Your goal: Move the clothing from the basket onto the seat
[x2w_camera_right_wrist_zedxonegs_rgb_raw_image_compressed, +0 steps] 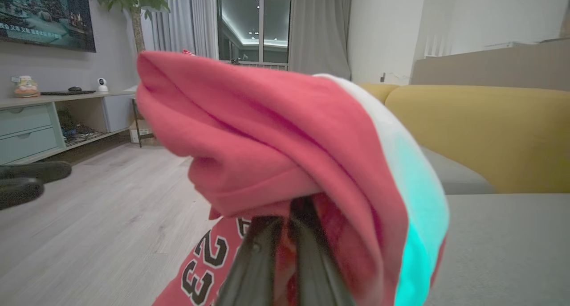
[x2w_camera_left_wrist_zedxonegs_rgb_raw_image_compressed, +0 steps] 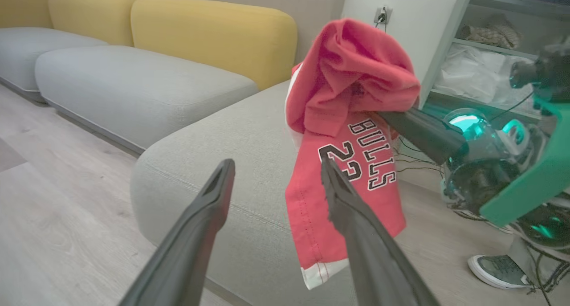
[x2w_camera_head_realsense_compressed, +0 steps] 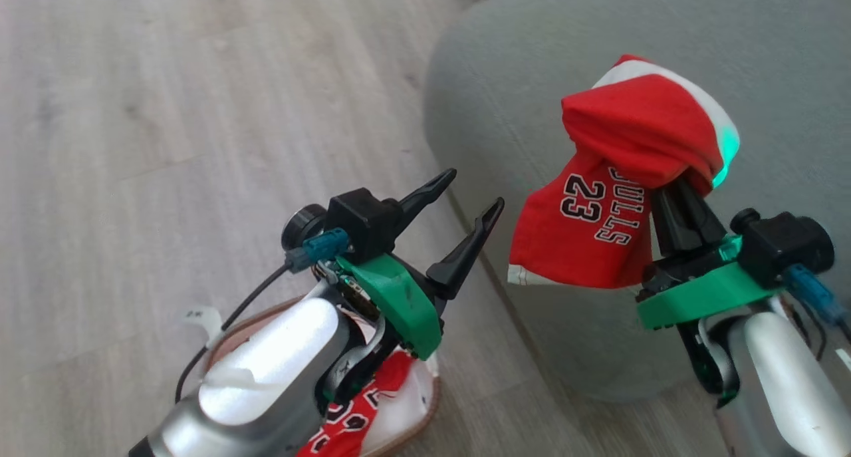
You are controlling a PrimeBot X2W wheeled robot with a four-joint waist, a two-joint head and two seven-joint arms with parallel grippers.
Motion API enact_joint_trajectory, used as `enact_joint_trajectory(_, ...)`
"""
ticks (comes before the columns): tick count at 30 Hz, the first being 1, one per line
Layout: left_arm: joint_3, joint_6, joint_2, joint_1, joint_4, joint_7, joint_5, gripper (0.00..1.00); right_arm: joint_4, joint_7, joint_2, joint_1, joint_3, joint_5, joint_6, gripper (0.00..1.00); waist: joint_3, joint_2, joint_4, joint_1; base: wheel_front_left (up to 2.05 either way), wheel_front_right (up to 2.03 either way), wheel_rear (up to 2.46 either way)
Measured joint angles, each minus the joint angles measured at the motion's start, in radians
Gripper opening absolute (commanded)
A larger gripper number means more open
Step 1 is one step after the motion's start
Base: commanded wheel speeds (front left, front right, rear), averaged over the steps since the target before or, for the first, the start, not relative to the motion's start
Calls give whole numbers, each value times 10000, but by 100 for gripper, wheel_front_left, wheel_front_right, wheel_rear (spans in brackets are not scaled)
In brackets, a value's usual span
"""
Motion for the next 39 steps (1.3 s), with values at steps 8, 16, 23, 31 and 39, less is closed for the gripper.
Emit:
enact_joint_trajectory(8, -71, 86, 46, -10, 17, -171, 132, 100, -464, 2, 31, 59, -282, -79, 0, 0, 360, 0, -932, 0, 0, 0, 0)
enact_joint_trajectory(16, -77, 98, 56, -46, 12, -238, 201, 100, -679, 23, -6, 190, -562, 79, 0, 0, 697, 0, -1167, 0, 0, 0, 0)
enact_joint_trajectory(23, -127, 73, 165, -454, -222, 52, 203, 100, -360, 23, -575, -1064, -988, 629, 0, 0, 1327, 0, -922, 0, 0, 0, 0)
enact_joint_trajectory(31, -150, -19, 499, -984, -671, 497, 405, 100, 606, 21, -1398, -2921, -1645, 1087, 2, 0, 2305, 0, -527, 1, 0, 0, 0)
enact_joint_trajectory(39, -146, -186, 629, -1745, -1158, 834, 548, 100, 2347, 4, -2194, -4774, -2138, 1877, 2, 0, 3514, 0, 13, 2, 0, 0, 0)
